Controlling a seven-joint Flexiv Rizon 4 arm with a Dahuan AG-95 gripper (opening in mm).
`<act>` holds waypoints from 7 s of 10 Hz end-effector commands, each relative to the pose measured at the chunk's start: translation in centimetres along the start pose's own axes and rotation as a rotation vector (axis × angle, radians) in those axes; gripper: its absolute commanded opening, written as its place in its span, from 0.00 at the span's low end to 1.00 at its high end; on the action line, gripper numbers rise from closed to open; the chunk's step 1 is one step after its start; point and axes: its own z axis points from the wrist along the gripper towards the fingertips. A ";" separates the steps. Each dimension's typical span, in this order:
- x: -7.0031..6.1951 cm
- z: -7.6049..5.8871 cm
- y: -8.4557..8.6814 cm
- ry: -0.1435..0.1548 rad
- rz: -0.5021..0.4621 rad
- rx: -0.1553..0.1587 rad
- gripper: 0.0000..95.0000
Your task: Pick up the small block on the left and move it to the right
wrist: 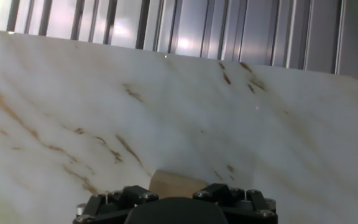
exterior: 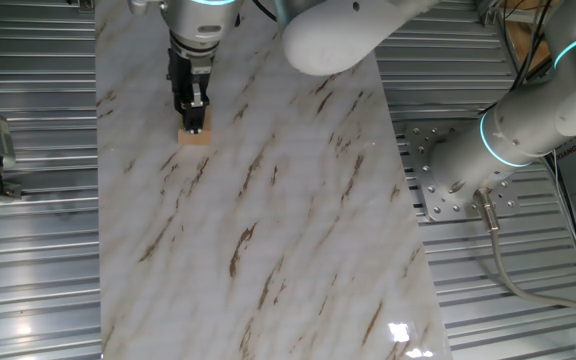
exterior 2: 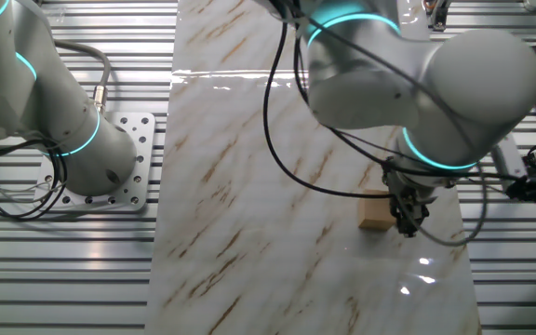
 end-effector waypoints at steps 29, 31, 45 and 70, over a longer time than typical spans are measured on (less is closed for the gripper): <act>0.1 -0.4 -0.2 0.038 0.028 -0.032 0.80; 0.1 -0.4 -0.2 0.043 0.028 -0.027 0.80; -0.7 0.2 -0.5 0.053 0.023 -0.032 0.80; 0.5 3.5 0.1 0.043 0.024 -0.086 0.00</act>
